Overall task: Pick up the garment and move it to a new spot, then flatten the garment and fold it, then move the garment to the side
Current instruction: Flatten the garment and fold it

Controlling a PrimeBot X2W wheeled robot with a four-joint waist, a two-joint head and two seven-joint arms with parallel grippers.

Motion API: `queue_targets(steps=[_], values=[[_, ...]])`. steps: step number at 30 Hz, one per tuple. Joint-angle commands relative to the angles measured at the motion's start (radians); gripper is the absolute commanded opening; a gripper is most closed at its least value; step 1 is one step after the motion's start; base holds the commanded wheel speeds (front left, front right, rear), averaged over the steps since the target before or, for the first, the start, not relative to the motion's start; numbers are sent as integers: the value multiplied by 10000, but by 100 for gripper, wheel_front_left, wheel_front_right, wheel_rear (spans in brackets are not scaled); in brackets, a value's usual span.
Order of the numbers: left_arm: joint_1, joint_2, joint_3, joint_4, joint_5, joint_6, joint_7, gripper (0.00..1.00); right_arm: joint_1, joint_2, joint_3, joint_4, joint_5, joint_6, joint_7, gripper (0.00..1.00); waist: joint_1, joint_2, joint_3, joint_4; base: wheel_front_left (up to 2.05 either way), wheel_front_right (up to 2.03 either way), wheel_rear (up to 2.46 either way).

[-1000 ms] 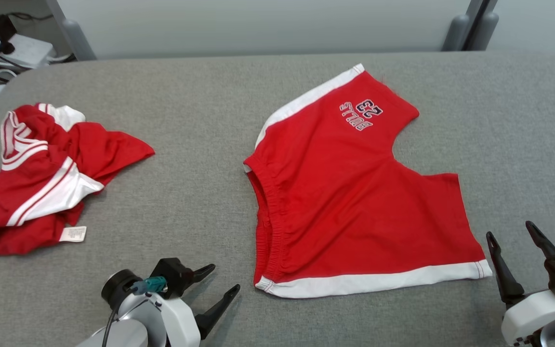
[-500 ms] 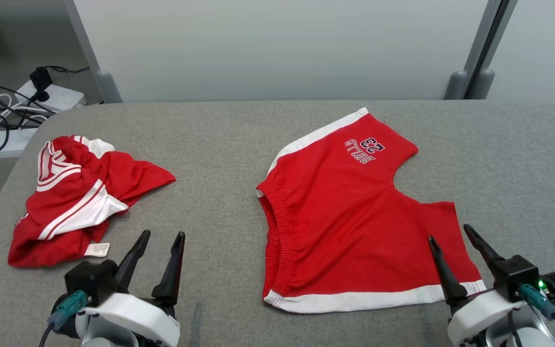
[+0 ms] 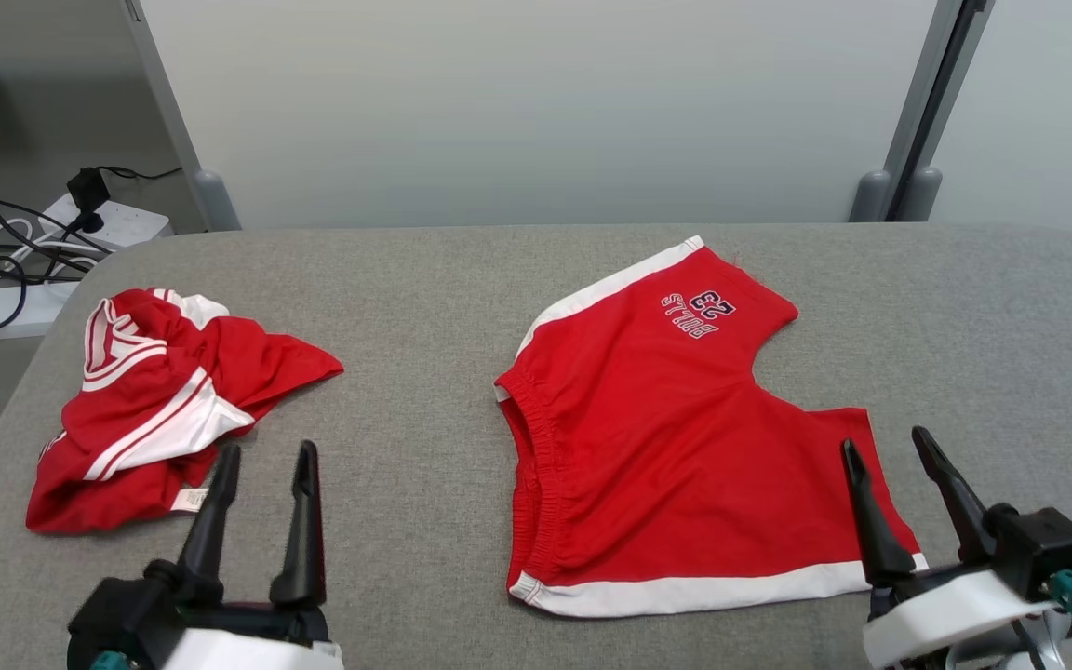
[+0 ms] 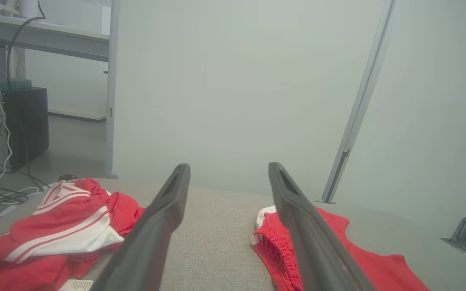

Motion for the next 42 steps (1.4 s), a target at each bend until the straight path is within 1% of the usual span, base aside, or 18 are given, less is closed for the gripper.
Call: queue_targets(steps=[1, 4, 5, 9, 12, 21, 30, 35, 42], values=[[-29, -144, 455, -300, 496, -336, -87, 100, 206, -24, 119, -621, 214, 29, -132, 100, 0, 0, -73, 11, 0, 0, 0], [300, -312, 427, -68, 1384, -770, -87, 100, 720, -61, 49, -1022, 392, 29, -132, 100, 0, 0, -179, -8, 0, 0, 0], [381, -362, 431, 28, 1657, -838, -87, 100, 868, -110, 31, -1082, 409, 29, -132, 100, 0, 0, -213, -14, 0, 0, 0], [635, -585, 549, 494, 2369, -910, -87, 100, 1329, -241, -90, -1106, 452, 29, -132, 100, 0, 0, -331, -34, 0, 0, 0], [769, -720, 656, 832, 2573, -1003, -87, 100, 1573, -353, -50, -1086, 550, 29, -133, 100, 0, 0, -404, -45, 0, 0, 0], [965, -909, 897, 1366, 2776, -1292, -87, 100, 1776, -531, -38, -955, 710, 29, -133, 100, 0, 0, -432, -103, 0, 0, 0], [803, -968, 1023, 1718, 2832, -1554, -87, 100, 1724, -404, -190, -879, 823, 29, -133, 100, 0, 0, -375, -150, 0, 0, 0], [581, -981, 1061, 1805, 2761, -1600, -87, 100, 1777, -386, -247, -853, 821, 29, -133, 100, 0, 0, -348, -128, 0, 0, 0], [512, -984, 762, 1833, 2727, -1597, -87, 100, 1725, -398, -180, -854, 832, 29, -133, 100, 0, 0, -251, -104, 0, 0, 0]])
